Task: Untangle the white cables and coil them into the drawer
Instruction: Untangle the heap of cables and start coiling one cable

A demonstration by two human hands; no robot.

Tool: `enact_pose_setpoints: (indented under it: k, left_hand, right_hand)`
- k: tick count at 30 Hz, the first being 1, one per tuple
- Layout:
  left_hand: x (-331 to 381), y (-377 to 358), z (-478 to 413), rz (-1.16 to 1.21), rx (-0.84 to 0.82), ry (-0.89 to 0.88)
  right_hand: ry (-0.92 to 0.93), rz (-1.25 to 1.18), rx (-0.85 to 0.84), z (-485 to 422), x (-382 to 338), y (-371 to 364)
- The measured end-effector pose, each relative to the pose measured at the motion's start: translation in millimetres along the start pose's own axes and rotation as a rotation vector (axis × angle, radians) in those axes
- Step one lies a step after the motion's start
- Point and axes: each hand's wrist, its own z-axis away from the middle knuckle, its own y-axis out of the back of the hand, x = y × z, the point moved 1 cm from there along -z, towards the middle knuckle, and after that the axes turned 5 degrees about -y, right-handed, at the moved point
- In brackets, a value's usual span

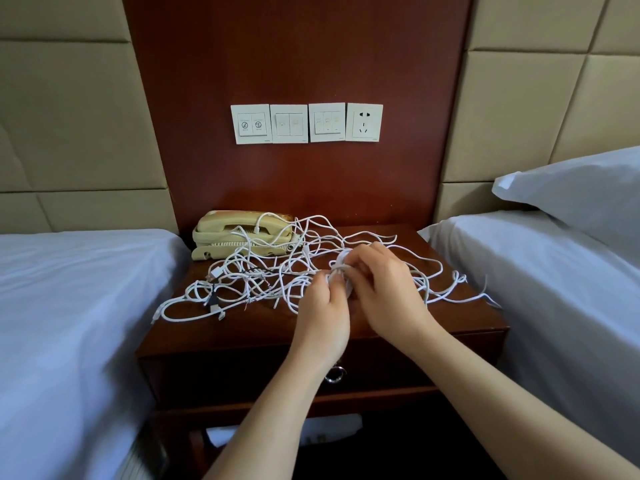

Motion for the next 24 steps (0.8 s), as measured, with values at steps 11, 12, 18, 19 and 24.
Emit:
enact_pose_setpoints:
  k: [11,12,18,19,24]
  left_hand:
    - [-6.0,7.7,0.3,0.051,-0.074,0.026]
    - [-4.6,8.9,0.6,0.053,-0.074,0.025]
    - [-2.0,6.9,-0.2,0.206,-0.047,0.078]
    - [-0.9,5.8,0.3,0.209,-0.047,0.073]
    - [2.4,2.1,1.4,0.2,-0.013,0.045]
  right_hand:
    - [-0.111,-0.09,-0.288,-10.3,0.3,10.4]
    - [-0.115,-0.092,-0.264,-8.7,-0.3,9.2]
    - [-0.023,-0.084,0.031,1.3,1.2,-1.4]
    - [0.007,-0.068,0.051,2.1,2.8,-2.1]
    - [0.07,0.021,0.103,5.6,7.7,-6.1]
